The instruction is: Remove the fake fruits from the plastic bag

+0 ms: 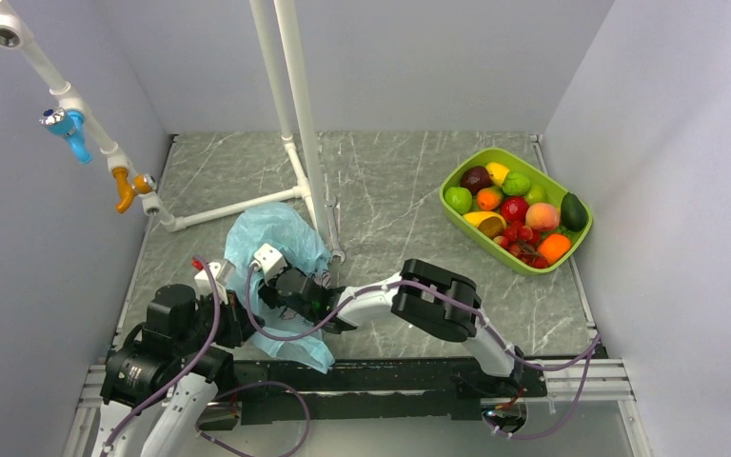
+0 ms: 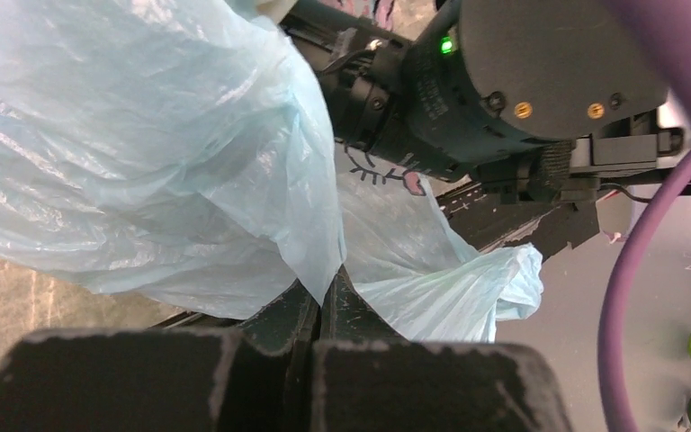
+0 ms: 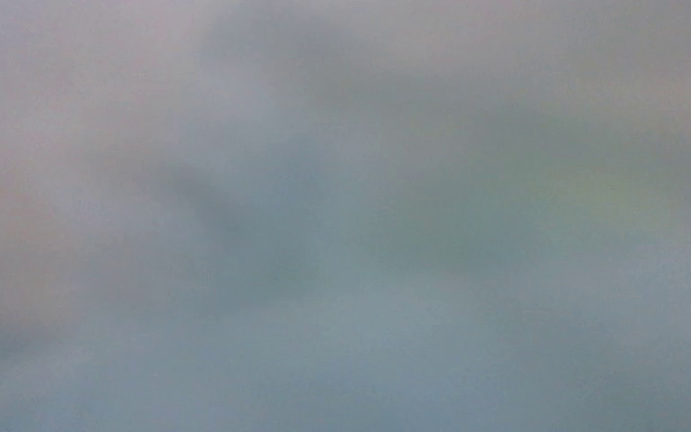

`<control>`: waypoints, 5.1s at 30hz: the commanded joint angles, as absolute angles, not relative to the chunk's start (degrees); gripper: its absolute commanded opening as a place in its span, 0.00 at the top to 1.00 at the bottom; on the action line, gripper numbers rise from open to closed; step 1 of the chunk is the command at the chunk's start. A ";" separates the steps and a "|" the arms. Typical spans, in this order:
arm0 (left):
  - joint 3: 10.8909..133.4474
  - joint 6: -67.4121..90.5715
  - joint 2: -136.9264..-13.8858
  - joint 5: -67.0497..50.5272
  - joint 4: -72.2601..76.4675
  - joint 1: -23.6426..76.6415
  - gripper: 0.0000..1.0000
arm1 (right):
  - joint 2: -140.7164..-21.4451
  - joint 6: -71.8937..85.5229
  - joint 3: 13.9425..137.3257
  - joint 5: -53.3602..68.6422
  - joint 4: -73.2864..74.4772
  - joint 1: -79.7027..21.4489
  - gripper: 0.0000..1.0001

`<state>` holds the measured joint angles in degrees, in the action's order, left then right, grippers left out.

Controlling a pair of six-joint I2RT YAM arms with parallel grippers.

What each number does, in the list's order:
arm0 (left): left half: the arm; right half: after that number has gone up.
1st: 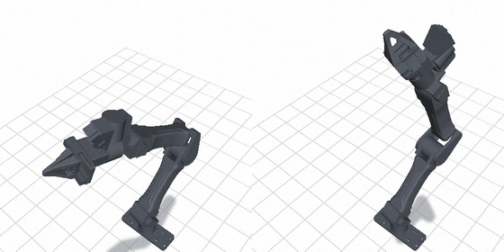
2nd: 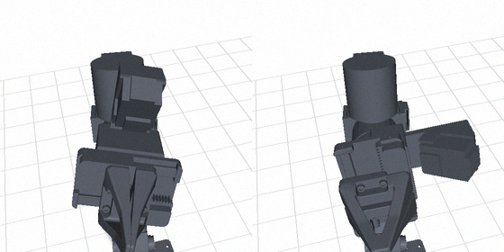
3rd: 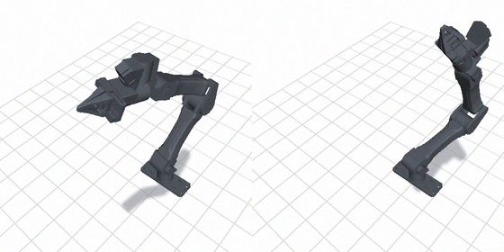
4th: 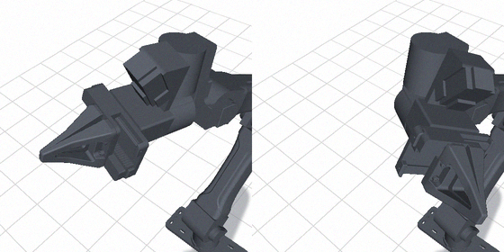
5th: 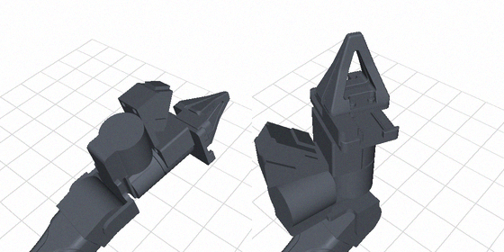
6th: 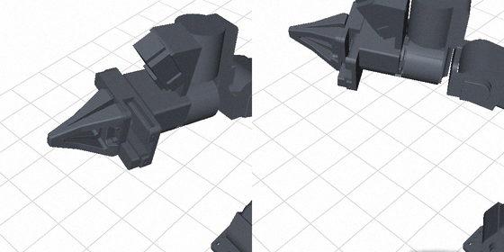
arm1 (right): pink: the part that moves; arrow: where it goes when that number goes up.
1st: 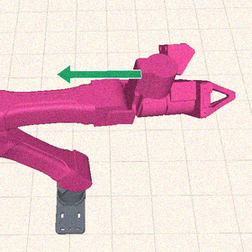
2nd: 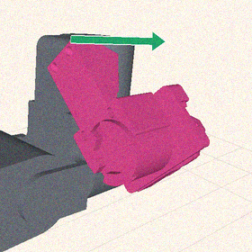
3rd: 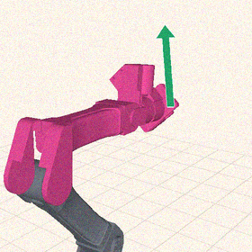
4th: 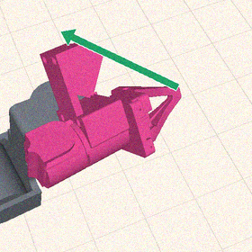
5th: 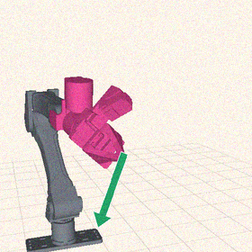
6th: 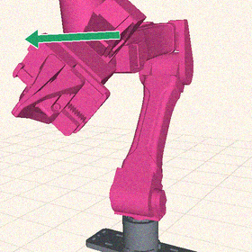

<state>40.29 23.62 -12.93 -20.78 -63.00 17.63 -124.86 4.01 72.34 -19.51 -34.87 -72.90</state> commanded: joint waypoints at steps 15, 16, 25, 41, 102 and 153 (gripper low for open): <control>42.52 25.39 -12.10 -11.18 -69.45 17.38 1.00 | -110.54 7.30 63.02 -21.52 -35.07 -72.76 0.89; 42.28 25.47 -11.87 -11.38 -69.51 17.40 1.00 | -110.00 7.49 62.80 -21.26 -35.75 -72.76 0.89; 43.55 25.38 -13.45 -10.07 -74.11 17.40 1.00 | -111.93 5.61 65.80 -16.88 -34.84 -72.74 0.41; 42.70 24.88 -13.44 -11.33 -75.03 17.40 1.00 | -124.66 3.50 74.67 -19.89 -29.36 -71.90 0.06; 40.06 28.88 -8.02 -10.23 -66.19 17.29 1.00 | -86.91 14.29 50.36 18.51 -20.75 -71.82 0.99; 35.97 19.95 -13.62 -25.53 -59.68 4.41 1.00 | -76.05 25.79 49.59 -21.36 2.45 -1.76 0.01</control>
